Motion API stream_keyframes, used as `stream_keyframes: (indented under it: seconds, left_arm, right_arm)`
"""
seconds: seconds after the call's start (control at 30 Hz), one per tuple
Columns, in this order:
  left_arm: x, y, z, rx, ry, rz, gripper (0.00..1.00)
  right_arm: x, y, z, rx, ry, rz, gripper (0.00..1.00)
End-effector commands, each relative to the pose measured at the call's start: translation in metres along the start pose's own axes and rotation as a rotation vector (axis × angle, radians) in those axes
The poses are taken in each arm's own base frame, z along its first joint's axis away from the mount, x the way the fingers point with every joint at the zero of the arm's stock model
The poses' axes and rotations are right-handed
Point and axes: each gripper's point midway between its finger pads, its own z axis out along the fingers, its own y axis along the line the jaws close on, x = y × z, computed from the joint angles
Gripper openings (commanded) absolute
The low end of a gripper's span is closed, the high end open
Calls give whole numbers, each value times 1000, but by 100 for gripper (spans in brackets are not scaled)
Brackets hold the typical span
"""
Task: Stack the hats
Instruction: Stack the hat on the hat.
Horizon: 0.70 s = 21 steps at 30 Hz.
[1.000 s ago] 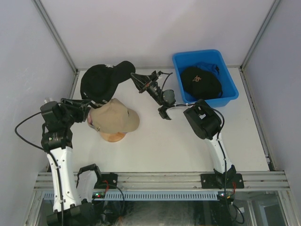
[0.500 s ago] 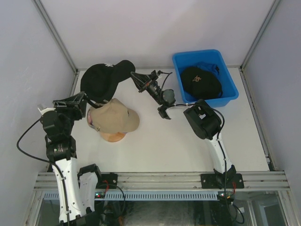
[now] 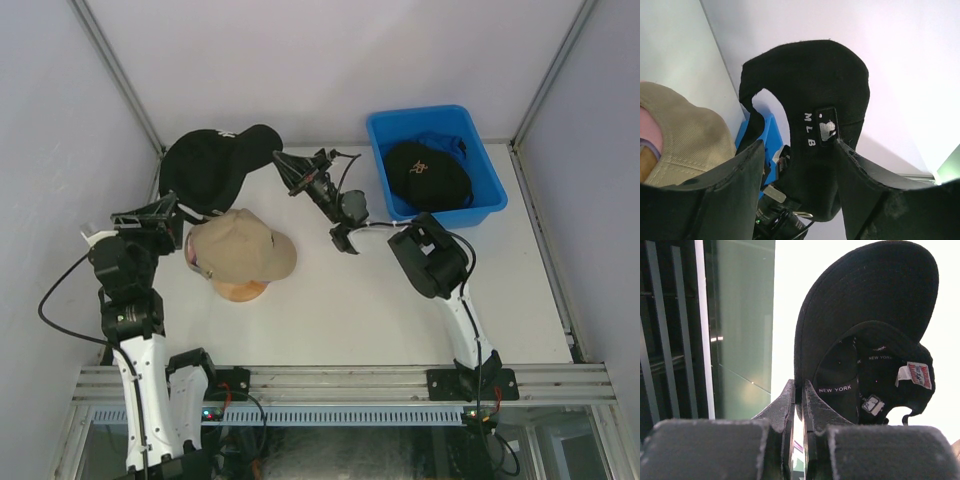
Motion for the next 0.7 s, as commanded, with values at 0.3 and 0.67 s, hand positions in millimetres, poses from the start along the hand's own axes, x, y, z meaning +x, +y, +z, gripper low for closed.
stream_keyframes:
  seconds: [0.3,0.67]
  left_arm:
    - [-17,-24,7,109,-83,-49,62]
    - [-36,-15,1,129,-202,-150,58]
  right_arm:
    - [49,37,11,-127,76,67,0]
    - [58,22,0,-83,56,88,0]
